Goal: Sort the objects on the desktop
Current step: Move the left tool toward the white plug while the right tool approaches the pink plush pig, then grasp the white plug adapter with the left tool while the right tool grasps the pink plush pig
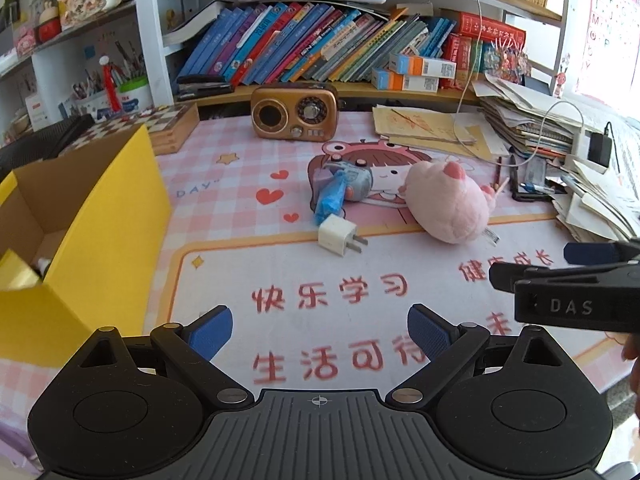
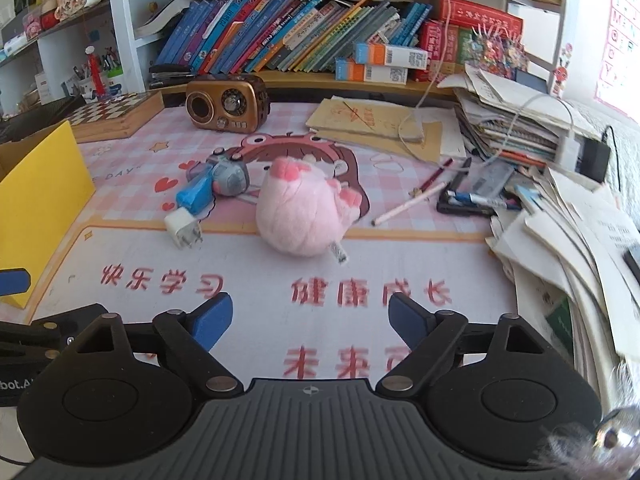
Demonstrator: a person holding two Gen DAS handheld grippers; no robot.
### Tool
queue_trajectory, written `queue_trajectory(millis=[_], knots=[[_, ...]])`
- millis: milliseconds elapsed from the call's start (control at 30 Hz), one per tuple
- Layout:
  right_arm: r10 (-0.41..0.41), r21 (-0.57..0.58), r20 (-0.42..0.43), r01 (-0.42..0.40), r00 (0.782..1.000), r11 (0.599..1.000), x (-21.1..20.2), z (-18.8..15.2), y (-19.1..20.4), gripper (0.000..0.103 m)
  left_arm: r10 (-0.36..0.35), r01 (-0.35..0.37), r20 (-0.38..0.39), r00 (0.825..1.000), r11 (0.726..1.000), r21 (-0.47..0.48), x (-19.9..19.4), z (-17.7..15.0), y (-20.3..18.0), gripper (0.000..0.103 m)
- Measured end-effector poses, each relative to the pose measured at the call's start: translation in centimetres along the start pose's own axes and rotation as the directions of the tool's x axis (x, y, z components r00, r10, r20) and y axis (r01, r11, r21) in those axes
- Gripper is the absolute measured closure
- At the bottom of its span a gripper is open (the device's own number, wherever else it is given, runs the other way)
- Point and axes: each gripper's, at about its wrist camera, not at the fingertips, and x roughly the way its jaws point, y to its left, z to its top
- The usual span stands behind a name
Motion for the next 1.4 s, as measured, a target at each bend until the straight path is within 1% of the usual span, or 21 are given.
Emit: queue_trajectory(millis=[233,333,433,567,700,833,900,967,1133,1267,1367,1400], knots=[[0.013,-0.015,0.006,-0.013,1.0,1.0,2.8,2.5,-1.1,0.014,0.004,-0.004,0.01,1.0,1.0,0.008,2.7,1.6,-0.2,0.008],[0.02,-0.017,-0.002,-0.02,1.0,1.0,4.3,3.5,-1.3,0.012,-0.004,0.004,0.007,1.0,1.0,0.013,4.0,2.1,-0.4,0.009],[0.019,-0.019,-0.012,-0.019,1.0,1.0,5.8,4.5,-1.5,0.01,-0.011,0.011,-0.004,1.0,1.0,0.023,5.6,2.7,-0.6,0.011],[0.035,-0.014,-0.03,-0.035,0.999,0.999,7.6,5.6,-1.7,0.009,-0.011,0.011,-0.014,1.0,0.999,0.049,7.7,3.7,-1.1,0.013],[0.074,-0.001,-0.043,-0.074,0.996,0.997,8.9,6.2,-1.9,0.007,-0.016,0.018,-0.032,0.999,0.998,0.068,9.8,4.4,-1.2,0.02],[0.106,0.004,-0.057,-0.106,0.993,0.994,9.8,6.5,-1.7,0.006,-0.016,0.021,-0.056,0.998,0.995,0.098,11.5,4.6,-1.6,0.024],[0.12,0.01,-0.066,-0.12,0.991,0.993,10.1,6.6,-1.6,0.006,-0.021,0.029,-0.07,0.997,0.993,0.115,12.1,4.6,-1.8,0.033],[0.134,0.018,-0.075,-0.133,0.988,0.991,10.5,6.7,-1.6,0.006,-0.027,0.037,-0.083,0.996,0.991,0.125,12.5,4.6,-1.9,0.039],[0.148,0.028,-0.091,-0.146,0.985,0.989,11.1,6.8,-1.5,0.006,-0.053,0.064,-0.089,0.995,0.991,0.116,12.9,4.8,-1.7,0.044],[0.154,0.031,-0.1,-0.151,0.983,0.988,11.3,6.9,-1.5,0.008,-0.085,0.096,-0.094,0.992,0.99,0.108,13.1,5.0,-1.6,0.057],[0.161,0.036,-0.111,-0.158,0.981,0.987,11.5,6.9,-1.6,0.009,-0.089,0.099,-0.097,0.991,0.989,0.107,13.2,5.2,-1.6,0.057],[0.162,0.038,-0.11,-0.159,0.981,0.987,11.5,6.8,-1.6,0.011,-0.091,0.101,-0.098,0.991,0.989,0.107,13.2,5.2,-1.6,0.057]])
